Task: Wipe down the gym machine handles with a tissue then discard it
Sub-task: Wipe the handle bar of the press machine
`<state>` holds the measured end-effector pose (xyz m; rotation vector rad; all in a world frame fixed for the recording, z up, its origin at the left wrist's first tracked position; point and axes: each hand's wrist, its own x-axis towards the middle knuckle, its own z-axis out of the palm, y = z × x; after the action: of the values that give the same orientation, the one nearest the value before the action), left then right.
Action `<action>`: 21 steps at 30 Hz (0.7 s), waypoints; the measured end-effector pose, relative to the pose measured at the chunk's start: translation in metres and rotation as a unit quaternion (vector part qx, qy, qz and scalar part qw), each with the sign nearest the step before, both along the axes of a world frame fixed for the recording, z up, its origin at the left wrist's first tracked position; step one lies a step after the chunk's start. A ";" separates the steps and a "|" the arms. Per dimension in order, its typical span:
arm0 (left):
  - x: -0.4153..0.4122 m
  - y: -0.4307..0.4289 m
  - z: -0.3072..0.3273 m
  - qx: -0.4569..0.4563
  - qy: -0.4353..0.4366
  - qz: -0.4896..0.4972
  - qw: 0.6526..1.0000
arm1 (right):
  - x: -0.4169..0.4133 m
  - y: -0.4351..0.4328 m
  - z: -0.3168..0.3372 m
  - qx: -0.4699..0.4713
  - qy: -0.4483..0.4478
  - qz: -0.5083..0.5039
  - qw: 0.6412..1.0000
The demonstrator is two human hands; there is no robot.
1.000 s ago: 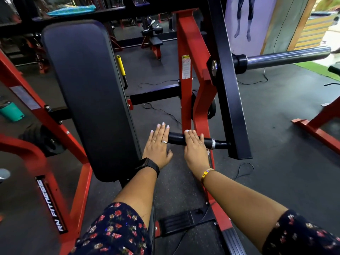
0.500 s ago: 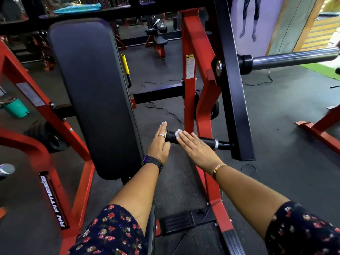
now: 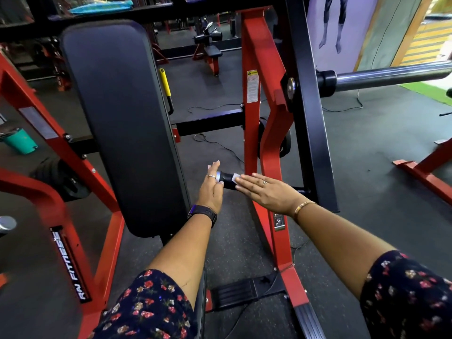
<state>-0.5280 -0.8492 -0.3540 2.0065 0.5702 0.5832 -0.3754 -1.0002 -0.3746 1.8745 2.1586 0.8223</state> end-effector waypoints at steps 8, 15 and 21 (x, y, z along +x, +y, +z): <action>-0.002 0.007 -0.010 0.172 0.048 -0.011 0.984 | -0.048 0.032 -0.015 0.043 0.112 -0.006 0.993; 0.001 0.015 -0.025 0.320 0.093 0.007 0.943 | -0.002 -0.026 -0.023 0.038 0.049 -0.031 0.998; -0.001 0.009 -0.025 0.409 0.144 0.058 0.900 | -0.028 -0.005 -0.030 0.085 0.097 -0.079 0.988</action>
<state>-0.5293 -0.8398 -0.3792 2.9053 0.6943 0.6698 -0.4039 -1.0053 -0.4044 2.2649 2.0664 0.8473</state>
